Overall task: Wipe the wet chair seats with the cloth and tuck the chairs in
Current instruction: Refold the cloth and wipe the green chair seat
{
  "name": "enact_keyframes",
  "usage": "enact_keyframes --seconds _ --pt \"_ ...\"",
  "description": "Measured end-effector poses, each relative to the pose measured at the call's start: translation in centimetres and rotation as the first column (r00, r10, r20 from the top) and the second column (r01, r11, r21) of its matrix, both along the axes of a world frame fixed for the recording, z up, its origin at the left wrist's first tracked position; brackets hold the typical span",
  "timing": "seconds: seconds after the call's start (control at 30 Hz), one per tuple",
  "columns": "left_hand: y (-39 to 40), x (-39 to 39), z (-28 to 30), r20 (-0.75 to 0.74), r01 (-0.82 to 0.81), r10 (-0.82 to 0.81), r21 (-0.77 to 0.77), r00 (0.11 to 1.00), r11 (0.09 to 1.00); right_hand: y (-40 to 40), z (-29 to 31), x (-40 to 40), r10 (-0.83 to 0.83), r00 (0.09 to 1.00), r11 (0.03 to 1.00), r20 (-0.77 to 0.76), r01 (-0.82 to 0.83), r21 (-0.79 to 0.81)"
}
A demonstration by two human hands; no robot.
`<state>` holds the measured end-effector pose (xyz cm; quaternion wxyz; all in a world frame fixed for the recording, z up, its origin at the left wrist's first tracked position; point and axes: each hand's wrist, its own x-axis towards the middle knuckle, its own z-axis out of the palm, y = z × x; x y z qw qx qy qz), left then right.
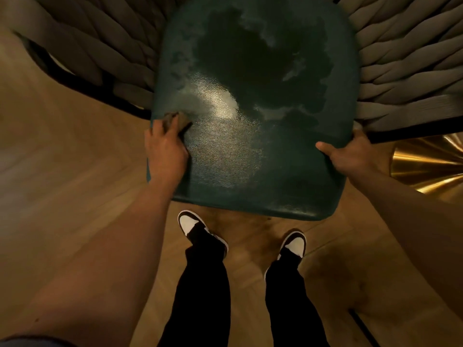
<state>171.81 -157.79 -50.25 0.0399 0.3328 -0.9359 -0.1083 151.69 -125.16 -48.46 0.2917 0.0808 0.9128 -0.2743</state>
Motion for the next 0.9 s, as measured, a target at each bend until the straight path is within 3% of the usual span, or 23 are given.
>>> enact_keyframes --seconds 0.23,0.43,0.7,0.9 --pt "-5.1 1.7 -0.4 -0.016 -0.198 0.2 0.086 0.98 0.976 -0.6 0.8 0.1 0.023 1.0 0.996 -0.01 -0.022 0.082" --pt "-5.8 1.4 -0.4 -0.135 -0.202 0.248 0.287 0.959 0.936 -0.9 1.3 0.7 0.005 1.0 0.997 -0.02 -0.003 0.082" --pt "-4.7 0.6 -0.2 -0.145 -0.15 0.193 0.266 0.97 0.952 0.0 1.0 0.7 -0.036 0.999 0.998 -0.009 0.035 -0.05" --pt "1.6 -2.7 0.8 -0.143 0.006 0.023 0.205 0.99 0.979 1.8 0.5 0.5 -0.025 0.998 0.982 0.05 0.034 -0.188"
